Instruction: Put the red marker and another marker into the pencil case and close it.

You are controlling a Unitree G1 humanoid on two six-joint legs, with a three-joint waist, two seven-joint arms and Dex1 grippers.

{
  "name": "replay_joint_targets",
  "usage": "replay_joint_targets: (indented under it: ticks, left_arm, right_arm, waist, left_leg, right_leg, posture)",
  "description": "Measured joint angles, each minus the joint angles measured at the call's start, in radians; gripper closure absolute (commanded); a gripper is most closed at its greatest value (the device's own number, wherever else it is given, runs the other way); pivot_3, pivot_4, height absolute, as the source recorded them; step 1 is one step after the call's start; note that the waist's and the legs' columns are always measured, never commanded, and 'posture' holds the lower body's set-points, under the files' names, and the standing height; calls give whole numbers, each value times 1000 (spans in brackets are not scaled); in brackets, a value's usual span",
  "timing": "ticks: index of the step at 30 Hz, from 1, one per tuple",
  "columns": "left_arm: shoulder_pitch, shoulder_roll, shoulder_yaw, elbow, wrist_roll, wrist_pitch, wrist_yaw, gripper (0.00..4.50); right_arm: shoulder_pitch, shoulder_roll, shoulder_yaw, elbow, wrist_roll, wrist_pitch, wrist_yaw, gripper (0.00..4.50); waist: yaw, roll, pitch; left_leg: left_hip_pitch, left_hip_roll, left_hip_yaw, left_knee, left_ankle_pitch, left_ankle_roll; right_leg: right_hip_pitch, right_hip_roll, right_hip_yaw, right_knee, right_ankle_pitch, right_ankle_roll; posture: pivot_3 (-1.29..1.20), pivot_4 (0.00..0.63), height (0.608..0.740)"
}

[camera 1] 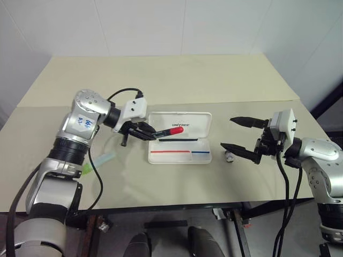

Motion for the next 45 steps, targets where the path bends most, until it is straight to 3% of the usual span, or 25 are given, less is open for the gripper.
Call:
replay_joint_targets:
  ticks: [12,19,28,36,38,40,45]
  left_arm:
    - [-50,-134,-84,129,86,12,156,3966]
    - [-66,-155,-115,175,111,-6,162,3966]
    - [-66,-168,-122,202,115,-24,178,994]
    - [-70,-170,-97,75,49,38,122,994]
    - [-66,-148,-79,3,18,74,96,631]
    - [-52,-107,-66,-70,-10,122,73,93]
    - [45,69,-29,-240,-51,243,27,37]
  right_arm:
    - [93,2,-34,-107,22,18,-86,0]
    - [119,2,-45,-142,25,23,-117,0]
    - [130,2,-48,-154,35,23,-140,0]
    - [103,10,-44,-145,35,21,-142,0]
    - [82,15,-33,-138,34,20,-137,0]
    - [61,18,-23,-125,34,18,-126,0]
    - [-20,28,18,-56,31,1,-83,0]
  waist:
    - [3,0,0]
    - [2,0,0]
    - [2,0,0]
    - [0,0,0]
    - [-3,0,0]
    - [-5,0,0]
    - [-15,0,1]
  left_leg:
    - [0,-1,0,0,0,0]
    - [0,-1,0,0,0,0]
    - [-1,-1,0,-1,0,0]
    - [-1,-1,0,-1,0,0]
    - [0,-1,0,-2,0,0]
    - [0,0,0,-2,0,0]
    - [0,0,0,-1,0,0]
  right_leg:
    - [0,0,1,-1,0,0]
    - [0,0,1,-1,0,0]
    - [0,0,1,-2,0,0]
    - [0,0,1,-3,0,0]
    - [0,0,1,-3,0,0]
    - [0,0,1,-2,0,0]
    - [0,0,1,-1,0,0]
  posture:
    - [0,150,740]
    - [0,150,740]
    - [0,150,740]
    - [0,150,740]
    - [0,150,740]
    - [0,150,740]
    - [0,150,740]
